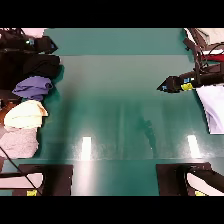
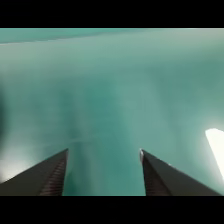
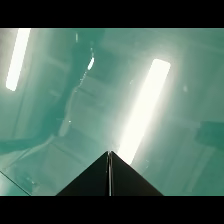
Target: Fold the shirts.
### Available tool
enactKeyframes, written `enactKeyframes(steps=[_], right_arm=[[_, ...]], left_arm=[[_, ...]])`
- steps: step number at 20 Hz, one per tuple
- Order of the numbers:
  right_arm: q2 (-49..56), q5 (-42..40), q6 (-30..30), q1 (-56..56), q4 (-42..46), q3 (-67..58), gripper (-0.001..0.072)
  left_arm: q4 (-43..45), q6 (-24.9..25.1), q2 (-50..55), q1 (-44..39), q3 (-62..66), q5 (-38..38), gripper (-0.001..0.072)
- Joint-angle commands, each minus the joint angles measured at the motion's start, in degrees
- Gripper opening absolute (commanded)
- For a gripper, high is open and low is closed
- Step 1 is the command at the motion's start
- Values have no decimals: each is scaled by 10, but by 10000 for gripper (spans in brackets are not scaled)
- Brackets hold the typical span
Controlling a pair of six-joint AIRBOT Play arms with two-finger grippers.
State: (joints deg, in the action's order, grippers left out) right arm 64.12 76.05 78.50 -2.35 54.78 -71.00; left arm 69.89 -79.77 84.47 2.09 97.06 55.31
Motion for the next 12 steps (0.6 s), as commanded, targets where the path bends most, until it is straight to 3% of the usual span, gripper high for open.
enactKeyframes(steps=[1, 3, 12], right_arm=[[0, 0, 6, -1, -24, -1, 22], [0, 0, 6, -2, -23, 0, 21], [0, 0, 6, -2, -23, 1, 22]], left_arm=[[100, -43, 83, 49, 0, -59, 542], [100, -42, 137, 71, 0, -70, 644], [121, -12, 238, 79, 1, -148, 651]])
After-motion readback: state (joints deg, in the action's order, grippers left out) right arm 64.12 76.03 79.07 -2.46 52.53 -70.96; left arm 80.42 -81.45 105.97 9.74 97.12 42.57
